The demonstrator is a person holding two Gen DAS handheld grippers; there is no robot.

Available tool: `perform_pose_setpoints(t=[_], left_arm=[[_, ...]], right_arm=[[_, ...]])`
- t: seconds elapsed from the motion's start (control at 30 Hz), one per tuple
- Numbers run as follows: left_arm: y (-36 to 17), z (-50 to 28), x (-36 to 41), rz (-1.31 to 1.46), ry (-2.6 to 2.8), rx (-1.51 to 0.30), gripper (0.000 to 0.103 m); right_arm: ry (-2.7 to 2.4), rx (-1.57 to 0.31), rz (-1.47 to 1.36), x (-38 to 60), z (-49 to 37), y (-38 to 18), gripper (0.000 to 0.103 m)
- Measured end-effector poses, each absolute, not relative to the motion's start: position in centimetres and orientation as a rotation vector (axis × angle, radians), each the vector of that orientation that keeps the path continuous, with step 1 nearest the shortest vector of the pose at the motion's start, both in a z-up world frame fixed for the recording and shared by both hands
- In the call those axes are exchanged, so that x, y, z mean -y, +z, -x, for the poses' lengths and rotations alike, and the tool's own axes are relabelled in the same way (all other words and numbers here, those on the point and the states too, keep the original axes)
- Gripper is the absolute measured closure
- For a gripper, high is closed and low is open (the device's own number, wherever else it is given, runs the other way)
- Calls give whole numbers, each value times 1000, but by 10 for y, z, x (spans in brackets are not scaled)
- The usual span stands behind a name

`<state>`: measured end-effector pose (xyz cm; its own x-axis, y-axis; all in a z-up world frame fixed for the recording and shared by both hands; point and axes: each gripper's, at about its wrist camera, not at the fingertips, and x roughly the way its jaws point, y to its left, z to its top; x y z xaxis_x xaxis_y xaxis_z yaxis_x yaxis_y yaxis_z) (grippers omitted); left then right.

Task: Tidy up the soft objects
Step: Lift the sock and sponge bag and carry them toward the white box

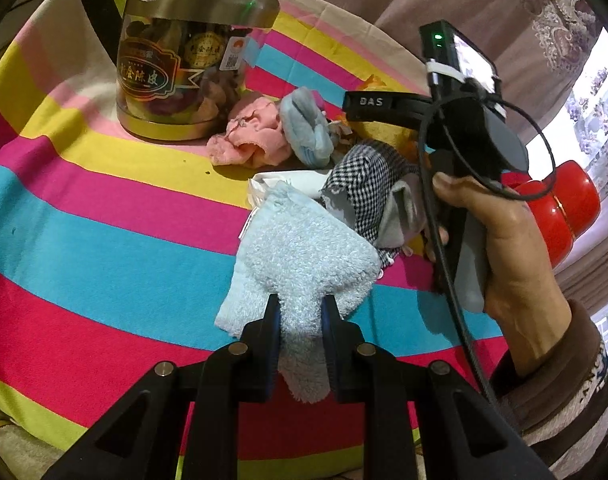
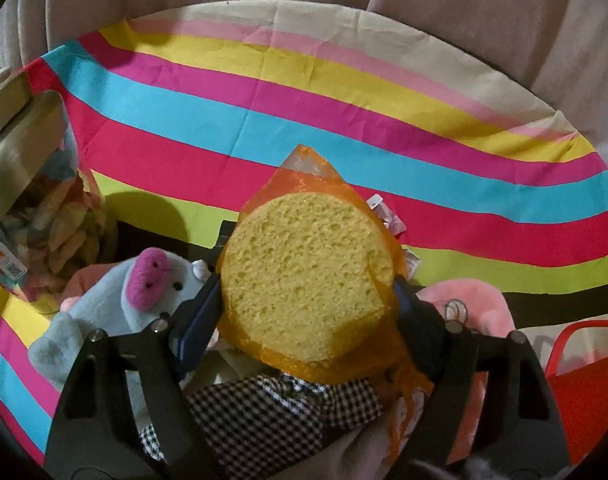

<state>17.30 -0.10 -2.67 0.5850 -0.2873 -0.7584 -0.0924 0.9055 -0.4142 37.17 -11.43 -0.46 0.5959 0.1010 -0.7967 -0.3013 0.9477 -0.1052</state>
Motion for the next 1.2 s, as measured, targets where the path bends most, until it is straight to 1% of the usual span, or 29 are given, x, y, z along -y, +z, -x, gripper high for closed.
perform_pose_setpoints(t=[0.17,0.43,0.63,0.9,1.2], left_arm=[[-19,-167,-2,452,-116,-906,83],[-7,-159,-1,444,-113,-856,85],[-1,-154,3,422,-106,-826,87],[12,-143,7,391,-103,-778,90],[43,-120,30,357,-152,-717,90]], right_arm=[[232,-848,203,126,-349,18,20],[219,-723,152,157,-288,68,20],[236,-695,109,185,-249,93,20],[221,-724,74,228,-199,97,20],[149,-766,51,296,-144,92,20]])
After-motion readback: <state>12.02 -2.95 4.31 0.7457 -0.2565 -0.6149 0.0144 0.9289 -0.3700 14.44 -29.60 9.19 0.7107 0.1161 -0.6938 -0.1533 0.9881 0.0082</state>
